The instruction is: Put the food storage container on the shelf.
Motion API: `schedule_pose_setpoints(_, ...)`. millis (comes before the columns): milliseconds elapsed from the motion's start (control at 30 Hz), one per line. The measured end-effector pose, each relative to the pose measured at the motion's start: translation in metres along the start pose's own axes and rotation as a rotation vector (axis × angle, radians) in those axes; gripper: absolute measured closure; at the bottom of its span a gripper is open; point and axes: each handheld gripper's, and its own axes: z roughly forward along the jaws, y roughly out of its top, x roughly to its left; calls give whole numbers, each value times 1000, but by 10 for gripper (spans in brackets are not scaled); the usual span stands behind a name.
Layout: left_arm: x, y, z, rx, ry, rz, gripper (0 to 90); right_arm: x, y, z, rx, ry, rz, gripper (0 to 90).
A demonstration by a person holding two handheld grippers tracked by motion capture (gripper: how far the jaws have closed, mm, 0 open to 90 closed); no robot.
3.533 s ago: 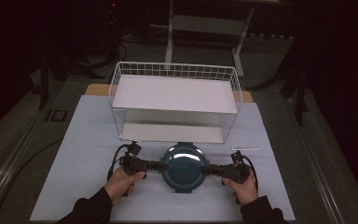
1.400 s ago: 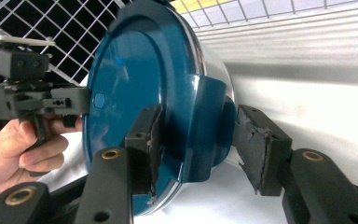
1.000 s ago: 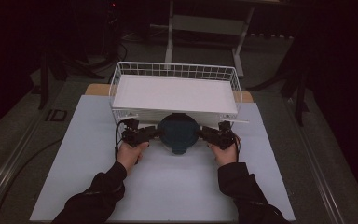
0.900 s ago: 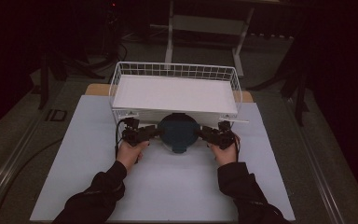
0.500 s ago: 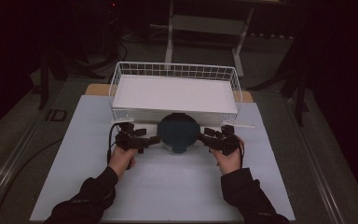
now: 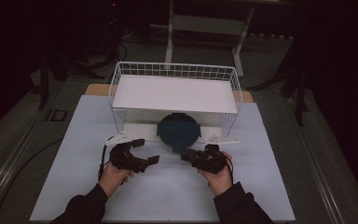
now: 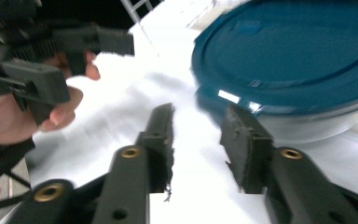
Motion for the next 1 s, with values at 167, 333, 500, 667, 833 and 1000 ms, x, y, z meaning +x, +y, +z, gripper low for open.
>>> schedule_pose_setpoints(167, -3, -6, -2, -10, -4, 9, 0, 4, -12, 22, 90, -3, -7, 898)
schedule_pose_setpoints(333, -4, -6, -3, -20, 5, 23, 0, -1, -12, 32, 111, -34, -3, 899)
schedule_pose_setpoints(500, -6, -7, -3, -20, 4, 37, 0, -11, -8, 38, 110, -70, 15, 900)
schedule_pose_setpoints(667, -5, -9, -2, -17, 3, 34, 0, -16, -5, 42, 99, -74, 33, 900)
schedule_pose_setpoints(833, -5, -9, -3, -21, 4, 38, 0, -24, 3, 49, 86, -101, 34, 900)
schedule_pose_setpoints(1000, -4, -9, -4, -23, 9, 42, 0, -33, 12, 54, 68, -127, 36, 900)
